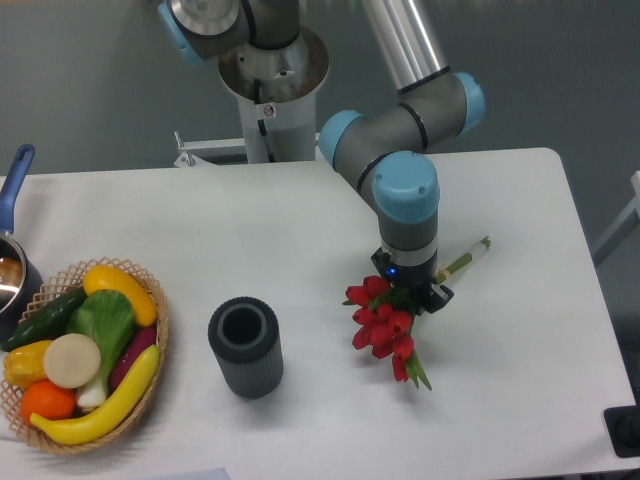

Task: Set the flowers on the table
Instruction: 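Open the gripper to release the tulips and lift away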

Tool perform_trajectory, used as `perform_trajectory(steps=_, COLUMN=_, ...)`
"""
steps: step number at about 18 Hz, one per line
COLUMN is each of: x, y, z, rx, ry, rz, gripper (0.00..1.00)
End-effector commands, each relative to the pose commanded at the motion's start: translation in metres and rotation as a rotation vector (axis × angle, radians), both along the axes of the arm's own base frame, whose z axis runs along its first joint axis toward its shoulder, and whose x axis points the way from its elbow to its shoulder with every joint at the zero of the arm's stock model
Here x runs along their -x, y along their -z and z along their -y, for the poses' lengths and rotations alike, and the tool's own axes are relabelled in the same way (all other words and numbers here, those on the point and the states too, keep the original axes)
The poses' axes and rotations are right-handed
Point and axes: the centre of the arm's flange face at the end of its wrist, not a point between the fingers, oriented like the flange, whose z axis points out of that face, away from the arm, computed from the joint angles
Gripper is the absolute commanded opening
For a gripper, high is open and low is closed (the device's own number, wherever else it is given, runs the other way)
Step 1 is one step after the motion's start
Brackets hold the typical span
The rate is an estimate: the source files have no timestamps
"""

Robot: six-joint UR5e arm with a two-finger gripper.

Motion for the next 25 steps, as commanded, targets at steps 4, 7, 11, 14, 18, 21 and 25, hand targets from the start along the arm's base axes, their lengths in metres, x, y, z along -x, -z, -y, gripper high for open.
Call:
perform_trajectory(steps=4, x=-0.001, y=0.005, z=-0.002, rx=0.004, ry=0.002, rz=0.006, gripper=0.41)
perform_trajectory(steps=7, x=0.002, y=0.002, z=-0.004, rx=-0.002, ry=0.005, rz=-0.004, gripper=0.87)
perform_trajectory(steps=11, x=0.005, y=-0.010, z=-0.007, rx=-0.015, ry=0.006, rz=-0.023, gripper=1.00)
perform_trajectory(steps=14, x=0.001, y=-0.034, z=-0.006, rx=-0.038, ry=0.008, rz=-0.055, gripper=1.00)
perform_trajectory(steps=18, x=0.010, y=-0.105, z=-0.008, rx=-0.107, ry=0.016, rz=-0.152, gripper=1.00)
perform_trajectory(steps=21, x=0.014, y=-0.155, z=-0.017, rx=-0.139, ry=0.025, rz=-0.179, gripper=1.00)
perform_trajectory(steps=25, x=0.022, y=-0.204, z=-0.022, rx=-0.129, ry=0.033, rz=-0.059, gripper=1.00)
